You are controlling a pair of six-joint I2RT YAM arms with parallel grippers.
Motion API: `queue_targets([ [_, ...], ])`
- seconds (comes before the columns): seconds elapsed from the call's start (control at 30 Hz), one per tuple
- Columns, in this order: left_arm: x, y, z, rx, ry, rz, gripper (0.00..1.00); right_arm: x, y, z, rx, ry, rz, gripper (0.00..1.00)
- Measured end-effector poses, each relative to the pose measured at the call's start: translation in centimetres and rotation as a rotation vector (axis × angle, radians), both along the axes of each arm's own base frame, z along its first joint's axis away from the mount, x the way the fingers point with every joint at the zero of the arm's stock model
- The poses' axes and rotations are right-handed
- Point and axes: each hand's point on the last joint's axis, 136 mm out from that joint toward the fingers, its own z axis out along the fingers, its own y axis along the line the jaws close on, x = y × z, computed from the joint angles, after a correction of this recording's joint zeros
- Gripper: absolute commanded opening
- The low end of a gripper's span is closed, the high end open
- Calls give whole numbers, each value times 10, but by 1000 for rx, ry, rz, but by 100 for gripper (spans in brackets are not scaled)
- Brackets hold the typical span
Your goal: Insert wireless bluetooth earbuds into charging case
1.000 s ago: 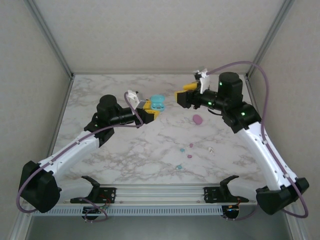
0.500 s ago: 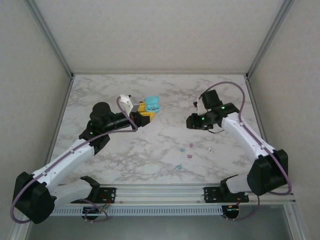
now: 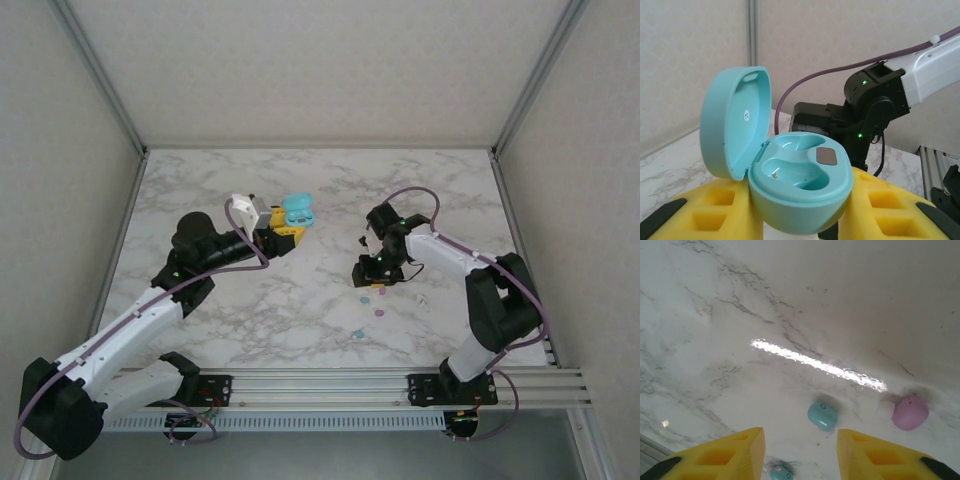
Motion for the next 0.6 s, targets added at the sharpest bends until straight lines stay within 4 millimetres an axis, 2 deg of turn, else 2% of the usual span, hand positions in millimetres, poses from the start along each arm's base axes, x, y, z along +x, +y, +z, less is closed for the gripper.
queue_targets([
  [0.3, 0, 0, 0, 0, 0, 0, 20, -5, 2, -23, -8, 50, 8, 45],
  [0.6, 0, 0, 0, 0, 0, 0, 20, -12, 4, -35, -4, 92, 16, 45],
])
